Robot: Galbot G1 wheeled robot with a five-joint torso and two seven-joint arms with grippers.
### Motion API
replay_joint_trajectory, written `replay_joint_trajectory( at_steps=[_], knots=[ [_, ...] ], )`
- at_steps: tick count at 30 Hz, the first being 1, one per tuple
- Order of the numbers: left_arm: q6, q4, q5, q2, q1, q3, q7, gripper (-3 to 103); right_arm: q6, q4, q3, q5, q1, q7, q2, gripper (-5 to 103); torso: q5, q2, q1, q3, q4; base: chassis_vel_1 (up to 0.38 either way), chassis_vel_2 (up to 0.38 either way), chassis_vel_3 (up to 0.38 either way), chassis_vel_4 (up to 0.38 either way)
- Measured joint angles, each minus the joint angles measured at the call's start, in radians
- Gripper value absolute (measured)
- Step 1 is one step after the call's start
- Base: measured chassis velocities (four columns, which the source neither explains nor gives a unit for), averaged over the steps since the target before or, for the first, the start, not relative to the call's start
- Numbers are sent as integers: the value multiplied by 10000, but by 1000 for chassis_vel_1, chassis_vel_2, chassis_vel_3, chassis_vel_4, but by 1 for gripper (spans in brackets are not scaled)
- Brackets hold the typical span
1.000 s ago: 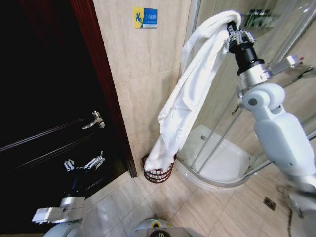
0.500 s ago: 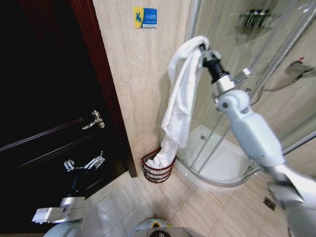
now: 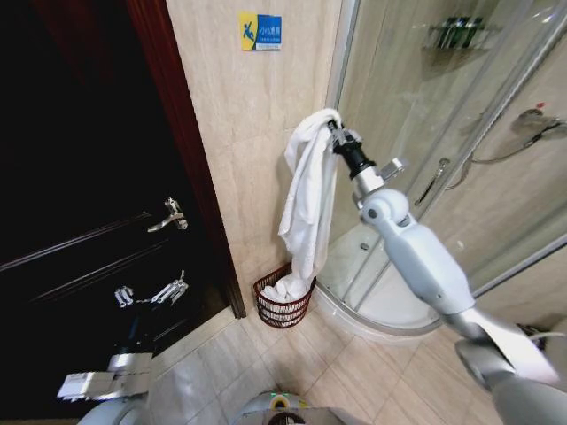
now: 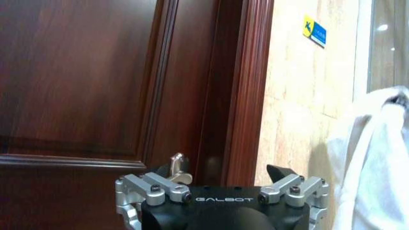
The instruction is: Discard the used towel into the hamper.
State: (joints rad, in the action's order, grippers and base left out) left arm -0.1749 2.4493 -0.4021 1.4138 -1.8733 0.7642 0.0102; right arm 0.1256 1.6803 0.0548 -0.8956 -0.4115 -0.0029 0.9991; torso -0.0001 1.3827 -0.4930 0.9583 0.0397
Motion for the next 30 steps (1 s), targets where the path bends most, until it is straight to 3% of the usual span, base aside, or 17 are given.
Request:
replay_joint_trajectory(
  at_steps=[12,30],
  knots=[
    [0,-1,0,0,0,0,0,100,564,-1010,-296,877,-1767,-385,795,9,-2,1,0,0,-2,0,0,0,0],
    [0,0,0,0,0,0,0,100,1243,-4508,-1043,1481,-3075,-1458,1645,9,1,1,0,0,-2,0,0,0,0]
  ],
)
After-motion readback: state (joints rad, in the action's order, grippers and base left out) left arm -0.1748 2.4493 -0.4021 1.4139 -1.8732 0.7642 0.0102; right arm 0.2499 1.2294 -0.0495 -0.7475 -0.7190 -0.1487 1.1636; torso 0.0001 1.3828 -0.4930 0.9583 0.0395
